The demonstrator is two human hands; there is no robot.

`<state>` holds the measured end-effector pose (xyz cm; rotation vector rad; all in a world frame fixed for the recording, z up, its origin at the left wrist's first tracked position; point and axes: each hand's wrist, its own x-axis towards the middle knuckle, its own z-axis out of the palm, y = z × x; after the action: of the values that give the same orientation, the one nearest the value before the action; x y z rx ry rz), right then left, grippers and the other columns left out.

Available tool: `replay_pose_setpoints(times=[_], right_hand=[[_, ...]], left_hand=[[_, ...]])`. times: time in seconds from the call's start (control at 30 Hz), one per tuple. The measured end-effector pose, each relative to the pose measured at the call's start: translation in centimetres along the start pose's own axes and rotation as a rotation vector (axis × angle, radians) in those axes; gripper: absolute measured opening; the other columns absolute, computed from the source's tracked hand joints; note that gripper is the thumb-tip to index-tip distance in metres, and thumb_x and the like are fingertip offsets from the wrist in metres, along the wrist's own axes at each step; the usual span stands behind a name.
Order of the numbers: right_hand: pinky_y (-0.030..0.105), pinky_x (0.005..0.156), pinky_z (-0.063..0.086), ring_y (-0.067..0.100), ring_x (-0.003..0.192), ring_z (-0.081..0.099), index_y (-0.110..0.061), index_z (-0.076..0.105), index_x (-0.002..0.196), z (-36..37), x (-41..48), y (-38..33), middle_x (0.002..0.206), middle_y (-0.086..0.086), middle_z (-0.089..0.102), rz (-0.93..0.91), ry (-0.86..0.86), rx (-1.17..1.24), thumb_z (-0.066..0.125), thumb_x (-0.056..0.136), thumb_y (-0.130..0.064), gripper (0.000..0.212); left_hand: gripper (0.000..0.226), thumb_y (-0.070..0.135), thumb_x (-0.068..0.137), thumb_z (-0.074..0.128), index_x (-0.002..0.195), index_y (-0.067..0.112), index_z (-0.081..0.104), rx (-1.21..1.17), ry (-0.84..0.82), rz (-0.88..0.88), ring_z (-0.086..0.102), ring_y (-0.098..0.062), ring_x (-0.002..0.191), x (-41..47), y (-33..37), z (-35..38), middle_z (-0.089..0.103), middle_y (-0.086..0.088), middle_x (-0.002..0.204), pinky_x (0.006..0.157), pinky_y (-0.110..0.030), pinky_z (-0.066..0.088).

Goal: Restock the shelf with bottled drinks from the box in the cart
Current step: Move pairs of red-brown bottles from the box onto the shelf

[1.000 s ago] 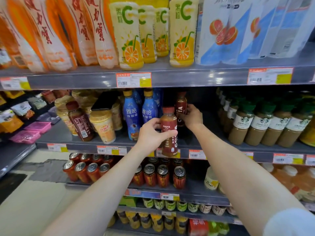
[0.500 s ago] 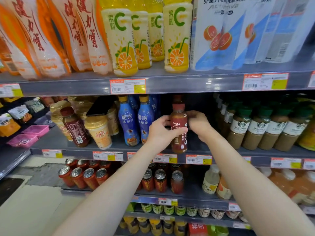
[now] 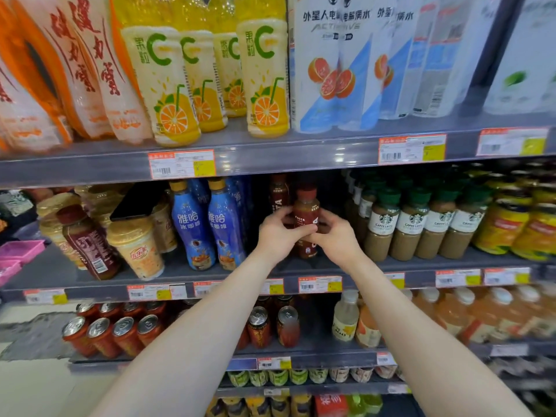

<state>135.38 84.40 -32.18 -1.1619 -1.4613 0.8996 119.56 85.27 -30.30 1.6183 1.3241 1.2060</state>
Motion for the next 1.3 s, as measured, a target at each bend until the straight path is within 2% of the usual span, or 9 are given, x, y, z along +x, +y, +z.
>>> replay_pose_setpoints(times=[0.1,0.23,0.33,0.47,0.63,0.77,0.9,1.13,1.3], right_hand=[[0.034,0.092,0.06,0.008,0.103,0.072,-0.019,0.064,0.135,0.6,0.6,0.8,0.115,-0.004,0.076,0.026,0.072,0.035,0.084,0.079,-0.008,0.061],[0.029,0.09,0.059,0.007,0.102,0.071,-0.021,0.064,0.132,1.3,1.8,1.2,0.109,-0.008,0.073,0.054,0.136,0.032,0.082,0.082,-0.008,0.055],[0.013,0.079,0.055,0.013,0.105,0.07,-0.011,0.061,0.136,1.6,3.0,1.2,0.116,0.001,0.071,0.072,0.166,0.037,0.078,0.085,-0.001,0.055],[-0.002,0.067,0.043,0.005,0.096,0.061,-0.011,0.06,0.136,1.7,4.7,0.8,0.112,-0.004,0.067,0.076,0.161,-0.073,0.079,0.087,-0.009,0.053],[0.011,0.081,0.046,0.002,0.095,0.06,-0.017,0.061,0.137,1.6,6.0,1.7,0.107,-0.013,0.063,0.107,0.167,-0.107,0.08,0.087,-0.014,0.054],[0.018,0.087,0.045,0.005,0.1,0.06,-0.015,0.06,0.138,1.4,6.6,2.1,0.111,-0.01,0.064,0.12,0.164,-0.084,0.08,0.087,-0.011,0.055],[0.025,0.093,0.048,0.007,0.103,0.061,-0.016,0.06,0.137,1.4,7.0,2.5,0.121,-0.002,0.069,0.117,0.173,-0.08,0.081,0.085,-0.012,0.057],[0.03,0.099,0.05,0.005,0.105,0.061,-0.021,0.06,0.139,1.5,7.1,2.9,0.11,-0.015,0.064,0.133,0.182,-0.087,0.081,0.085,-0.014,0.058],[0.037,0.102,0.051,0.021,0.118,0.066,-0.019,0.058,0.14,1.8,6.7,2.4,0.128,0.0,0.07,0.2,0.22,-0.214,0.08,0.086,-0.025,0.059]], left_hand=[[0.051,0.03,0.07,0.095,0.112,0.02,0.069,-0.014,0.105,-0.044,0.07,-0.004,0.091,0.4,-0.4,0.6,0.073,0.009,0.096,0.072,-0.01,0.053],[0.048,0.026,0.077,0.091,0.118,0.014,0.07,0.0,0.174,-0.056,0.07,-0.008,0.091,1.1,-0.7,1.4,0.075,0.001,0.103,0.08,-0.017,0.054],[0.042,0.023,0.085,0.084,0.123,0.014,0.071,0.047,0.196,-0.065,0.067,-0.008,0.09,1.9,-0.6,1.9,0.074,0.001,0.104,0.078,-0.011,0.048],[0.03,0.018,0.09,0.078,0.118,0.009,0.073,0.102,0.252,-0.125,0.067,-0.011,0.095,3.0,-0.5,2.3,0.076,-0.005,0.11,0.086,-0.016,0.044],[0.021,0.015,0.095,0.072,0.115,0.011,0.076,0.135,0.258,-0.165,0.064,-0.006,0.098,3.6,-0.8,2.7,0.075,-0.003,0.117,0.084,-0.007,0.038],[0.025,0.011,0.097,0.067,0.12,0.012,0.075,0.143,0.232,-0.158,0.067,-0.012,0.111,3.7,-0.9,2.8,0.074,-0.003,0.122,0.094,-0.012,0.041],[0.031,0.004,0.096,0.063,0.124,0.012,0.073,0.151,0.201,-0.167,0.067,-0.011,0.109,3.8,-0.9,2.9,0.074,-0.005,0.12,0.095,-0.014,0.043],[0.043,-0.002,0.095,0.061,0.135,0.012,0.066,0.138,0.109,-0.175,0.065,-0.015,0.118,3.1,-0.5,2.5,0.072,-0.006,0.125,0.097,-0.013,0.041],[0.051,0.003,0.095,0.061,0.145,0.014,0.057,0.219,0.0,-0.159,0.062,-0.016,0.122,1.9,-0.2,1.5,0.069,-0.005,0.129,0.094,-0.011,0.038]])
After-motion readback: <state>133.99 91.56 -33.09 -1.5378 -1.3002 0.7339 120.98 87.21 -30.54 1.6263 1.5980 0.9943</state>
